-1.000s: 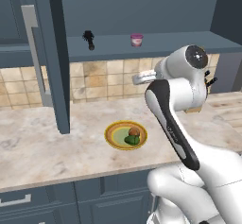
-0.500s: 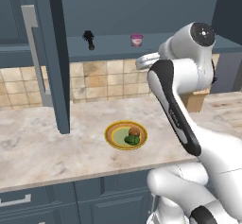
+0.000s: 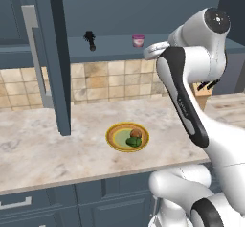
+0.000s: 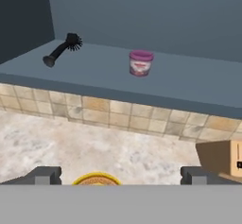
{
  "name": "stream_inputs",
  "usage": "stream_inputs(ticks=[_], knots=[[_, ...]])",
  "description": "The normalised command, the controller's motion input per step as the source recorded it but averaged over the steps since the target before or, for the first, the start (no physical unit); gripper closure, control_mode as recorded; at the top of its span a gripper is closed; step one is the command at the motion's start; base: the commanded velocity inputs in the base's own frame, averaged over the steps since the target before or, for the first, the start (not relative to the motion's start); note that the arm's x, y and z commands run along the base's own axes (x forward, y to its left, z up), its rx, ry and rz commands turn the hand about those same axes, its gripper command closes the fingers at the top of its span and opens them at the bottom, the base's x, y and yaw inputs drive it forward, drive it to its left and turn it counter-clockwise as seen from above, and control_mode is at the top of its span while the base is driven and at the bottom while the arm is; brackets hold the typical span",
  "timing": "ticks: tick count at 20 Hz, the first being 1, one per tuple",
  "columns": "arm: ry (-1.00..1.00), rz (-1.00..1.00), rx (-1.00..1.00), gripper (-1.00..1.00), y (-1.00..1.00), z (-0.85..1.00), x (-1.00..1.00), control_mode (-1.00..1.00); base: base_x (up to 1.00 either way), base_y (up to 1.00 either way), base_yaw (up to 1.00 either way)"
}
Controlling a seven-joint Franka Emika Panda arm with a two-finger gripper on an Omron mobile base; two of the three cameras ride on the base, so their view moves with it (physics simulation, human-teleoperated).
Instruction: Pick the avocado and bread from the counter and place them on the plate. Then pick the jam from the cabinet and place it next to the plate. Lastly close the cabinet door.
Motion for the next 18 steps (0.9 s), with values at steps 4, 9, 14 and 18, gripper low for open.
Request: stream_inputs(ticks=[4, 9, 14, 18], knots=[[-0.06, 0.0, 0.0, -1.0, -0.16, 0.0, 0.02, -1.0, 0.0, 0.0, 0.0], [-0.09, 0.0, 0.0, -1.0, -0.14, 0.0, 0.12, -1.0, 0.0, 0.0, 0.0], [0.01, 0.0, 0.07, -1.0, -0.08, -0.05, 0.46, -1.0, 0.0, 0.0, 0.0], [0.16, 0.0, 0.21, -1.0, -0.03, -0.04, 0.68, -1.0, 0.0, 0.0, 0.0]])
